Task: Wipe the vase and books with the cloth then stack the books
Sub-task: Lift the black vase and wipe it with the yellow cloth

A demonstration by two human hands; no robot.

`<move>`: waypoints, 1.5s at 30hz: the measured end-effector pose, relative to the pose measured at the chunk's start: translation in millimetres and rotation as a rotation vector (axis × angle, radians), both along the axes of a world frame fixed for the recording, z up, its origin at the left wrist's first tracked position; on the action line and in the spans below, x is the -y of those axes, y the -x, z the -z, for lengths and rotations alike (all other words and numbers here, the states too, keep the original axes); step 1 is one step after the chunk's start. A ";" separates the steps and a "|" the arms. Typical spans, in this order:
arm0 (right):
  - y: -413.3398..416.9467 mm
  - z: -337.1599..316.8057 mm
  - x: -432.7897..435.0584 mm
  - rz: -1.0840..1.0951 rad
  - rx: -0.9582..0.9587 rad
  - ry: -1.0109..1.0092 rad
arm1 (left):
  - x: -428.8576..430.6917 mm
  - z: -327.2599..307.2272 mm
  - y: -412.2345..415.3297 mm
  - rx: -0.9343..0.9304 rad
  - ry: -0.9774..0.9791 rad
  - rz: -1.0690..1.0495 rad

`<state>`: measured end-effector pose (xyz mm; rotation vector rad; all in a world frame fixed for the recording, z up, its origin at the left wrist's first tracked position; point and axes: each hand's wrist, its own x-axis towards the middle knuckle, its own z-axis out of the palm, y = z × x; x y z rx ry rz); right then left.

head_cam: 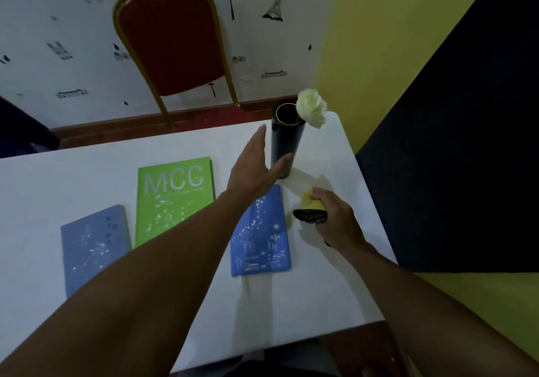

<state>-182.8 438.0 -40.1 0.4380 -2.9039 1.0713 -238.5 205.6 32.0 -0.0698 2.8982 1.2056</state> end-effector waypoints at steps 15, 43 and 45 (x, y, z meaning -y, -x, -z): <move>58.9 -63.4 44.7 0.444 0.002 0.383 | -2.9 -34.7 48.4 -0.185 -0.395 -0.066; 30.7 -74.3 90.5 0.121 -0.282 0.441 | -1.6 -56.1 40.7 0.272 -0.762 0.051; 9.2 -41.7 81.0 0.015 -0.308 0.298 | 1.1 -57.6 43.9 0.262 -0.804 0.011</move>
